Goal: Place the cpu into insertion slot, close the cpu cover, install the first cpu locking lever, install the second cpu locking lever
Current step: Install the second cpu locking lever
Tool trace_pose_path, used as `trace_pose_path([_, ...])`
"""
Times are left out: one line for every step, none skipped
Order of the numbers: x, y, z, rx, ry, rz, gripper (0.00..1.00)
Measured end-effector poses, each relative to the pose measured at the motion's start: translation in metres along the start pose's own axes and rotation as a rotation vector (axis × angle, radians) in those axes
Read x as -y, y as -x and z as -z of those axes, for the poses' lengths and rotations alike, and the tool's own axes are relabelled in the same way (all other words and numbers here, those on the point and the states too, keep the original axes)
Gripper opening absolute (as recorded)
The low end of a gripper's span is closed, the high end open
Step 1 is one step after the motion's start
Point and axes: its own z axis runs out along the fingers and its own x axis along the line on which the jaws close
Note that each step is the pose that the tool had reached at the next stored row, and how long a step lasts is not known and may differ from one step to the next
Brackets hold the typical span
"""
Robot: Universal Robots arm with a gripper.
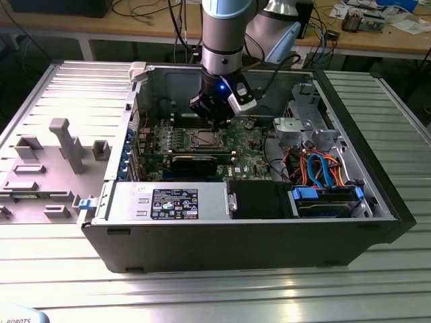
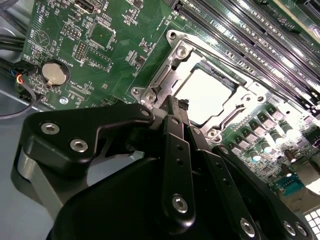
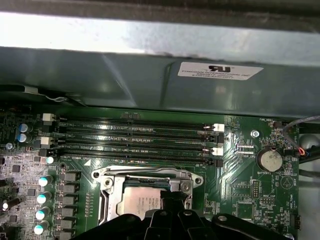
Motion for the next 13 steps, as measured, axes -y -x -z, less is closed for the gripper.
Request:
trace_pose_path([-0.0001,0.0000,0.0011,0.0000,0.0000,0.000,0.11])
trace_pose_path([-0.0001,0.0000,0.0011,0.0002,0.0004,0.000,0.11])
trace_pose_path([-0.0001,0.0000,0.0013,0.0001,0.0002,0.000,0.11])
trace_pose_path([-0.0001,0.0000,0.0015,0.0000,0.0001,0.000,0.11])
trace_pose_path([-0.0001,0.0000,0.0016,0.0000,0.0001,0.000,0.11])
trace_pose_path([-0.0001,0.0000,0.0016,0.0001,0.0001,0.000,0.11])
trace_pose_path([-0.0001,0.0000,0.0017,0.0000,0.0000,0.000,0.11])
trace_pose_path([-0.0001,0.0000,0.0017,0.0000,0.0001,0.000,0.11])
trace_pose_path([-0.0001,0.0000,0.0017,0.0000,0.0001,0.000,0.11])
trace_pose_path([-0.0001,0.0000,0.0018,0.0001,0.0001,0.000,0.11])
trace_pose_path([0.0000,0.0000,0.0019,-0.0001,-0.0001,0.000,0.11])
trace_pose_path([0.0004,0.0000,0.0019,-0.0002,-0.0002,0.000,0.11])
trace_pose_path([0.0008,0.0000,0.0019,0.0000,0.0000,0.000,0.11])
